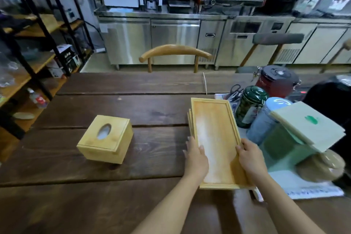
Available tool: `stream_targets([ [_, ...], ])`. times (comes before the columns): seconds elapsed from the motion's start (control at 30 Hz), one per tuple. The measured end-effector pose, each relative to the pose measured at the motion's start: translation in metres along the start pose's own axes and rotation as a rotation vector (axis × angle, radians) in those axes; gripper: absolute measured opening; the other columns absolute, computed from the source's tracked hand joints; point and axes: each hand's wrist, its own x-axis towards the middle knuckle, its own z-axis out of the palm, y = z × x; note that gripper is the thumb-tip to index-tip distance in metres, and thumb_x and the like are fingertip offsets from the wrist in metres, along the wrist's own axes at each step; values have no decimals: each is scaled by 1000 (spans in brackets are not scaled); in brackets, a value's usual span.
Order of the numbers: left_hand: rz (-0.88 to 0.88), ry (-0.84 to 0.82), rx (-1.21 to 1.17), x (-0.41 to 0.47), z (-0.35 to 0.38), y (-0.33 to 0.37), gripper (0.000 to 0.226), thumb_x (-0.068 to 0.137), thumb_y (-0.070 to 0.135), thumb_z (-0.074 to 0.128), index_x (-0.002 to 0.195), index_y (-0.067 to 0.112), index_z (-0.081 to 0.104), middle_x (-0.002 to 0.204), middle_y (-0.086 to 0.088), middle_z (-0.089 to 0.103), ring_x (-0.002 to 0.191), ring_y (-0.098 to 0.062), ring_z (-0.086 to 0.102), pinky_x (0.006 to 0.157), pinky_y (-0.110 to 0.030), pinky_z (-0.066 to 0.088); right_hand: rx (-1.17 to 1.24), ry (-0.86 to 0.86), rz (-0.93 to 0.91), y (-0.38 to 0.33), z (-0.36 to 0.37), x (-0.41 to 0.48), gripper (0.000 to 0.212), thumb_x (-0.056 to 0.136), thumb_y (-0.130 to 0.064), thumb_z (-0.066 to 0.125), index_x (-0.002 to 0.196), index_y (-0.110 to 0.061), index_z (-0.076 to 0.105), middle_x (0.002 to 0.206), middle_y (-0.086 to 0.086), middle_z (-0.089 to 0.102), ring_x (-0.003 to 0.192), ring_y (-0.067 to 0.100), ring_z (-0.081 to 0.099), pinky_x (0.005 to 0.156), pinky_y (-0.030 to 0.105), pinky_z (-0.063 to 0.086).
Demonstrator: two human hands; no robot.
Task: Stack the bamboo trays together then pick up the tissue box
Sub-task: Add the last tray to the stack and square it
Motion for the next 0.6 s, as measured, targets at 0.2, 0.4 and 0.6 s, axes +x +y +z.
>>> stream_targets([
  [0.2,-54,7,92,24,25,-2,57,103,22,26,153,16,-2,162,-2,-8,148,-31,-10,119,-42,7,-27,-5,35,16,4,34,21,90,-4,46,96,14,54,99,35,60,93,43,55,73,43,44],
  [0.4,-44,40,101,40,31,-9,57,103,17,29,153,13,2,163,-5,-1,149,-29,-4,120,-40,9,-43,-36,60,18,18,51,25,90,-3,47,103,17,53,107,37,58,98,46,54,84,48,44],
  [0.6,-39,52,57,52,29,-24,53,102,22,31,152,17,13,156,-2,30,142,-21,30,116,-34,27,-15,-51,43,22,27,54,18,90,-3,47,101,3,59,89,20,63,81,31,54,76,41,44],
])
